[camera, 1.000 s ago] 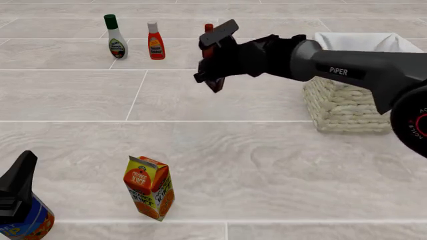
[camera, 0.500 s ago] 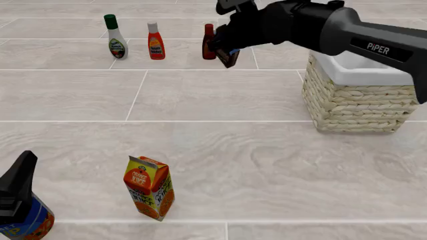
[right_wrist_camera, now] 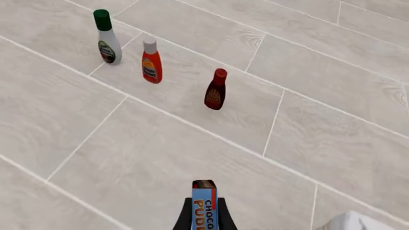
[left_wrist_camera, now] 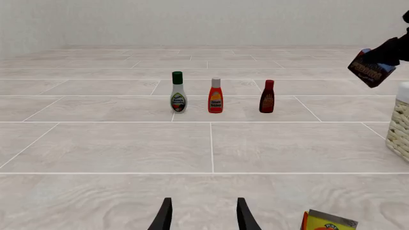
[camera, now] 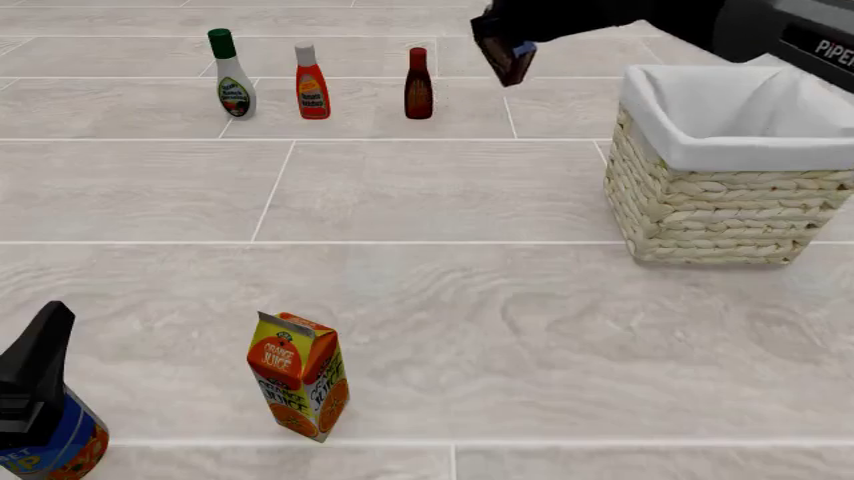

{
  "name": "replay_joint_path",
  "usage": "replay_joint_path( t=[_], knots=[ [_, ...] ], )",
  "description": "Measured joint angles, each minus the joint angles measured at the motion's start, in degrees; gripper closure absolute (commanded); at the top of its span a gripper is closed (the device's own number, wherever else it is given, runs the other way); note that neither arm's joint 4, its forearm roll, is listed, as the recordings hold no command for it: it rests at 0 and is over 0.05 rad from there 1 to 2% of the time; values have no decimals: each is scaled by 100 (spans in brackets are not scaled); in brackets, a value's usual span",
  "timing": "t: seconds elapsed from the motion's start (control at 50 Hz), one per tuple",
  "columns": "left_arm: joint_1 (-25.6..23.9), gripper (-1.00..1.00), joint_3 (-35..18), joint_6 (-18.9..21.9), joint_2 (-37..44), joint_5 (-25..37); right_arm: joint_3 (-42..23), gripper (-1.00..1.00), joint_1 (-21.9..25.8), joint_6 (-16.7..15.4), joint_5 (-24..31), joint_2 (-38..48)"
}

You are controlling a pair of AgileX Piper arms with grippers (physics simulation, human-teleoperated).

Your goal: Pick the chocolate pudding and place it in the basket.

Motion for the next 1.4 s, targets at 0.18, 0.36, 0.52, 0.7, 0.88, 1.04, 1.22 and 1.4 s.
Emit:
replay_joint_path(
  t=[0.18, 0.36, 0.52, 0.7, 0.88, 1.04, 1.22, 1.4],
  knots=[
    [0, -100, 0, 0, 0, 0, -297, 100, -266, 85, 212, -63],
    [0, -100, 0, 0, 0, 0, -550, 100, -526, 143, 368, -93],
    [0, -100, 0, 0, 0, 0, -766, 100, -775, 179, 498, -99],
    [0, -100, 0, 0, 0, 0, -854, 100, -1108, 206, 561, -146],
    [0, -100, 0, 0, 0, 0, -897, 100, -1515, 253, 594, -187],
    [0, -100, 0, 0, 0, 0, -924, 100, -1882, 279, 598, -192],
    [0, -100, 0, 0, 0, 0, -990, 100, -2260, 294, 607, -136],
    [0, -100, 0, 0, 0, 0, -1075, 100, -2559, 315, 620, -41]
  ],
)
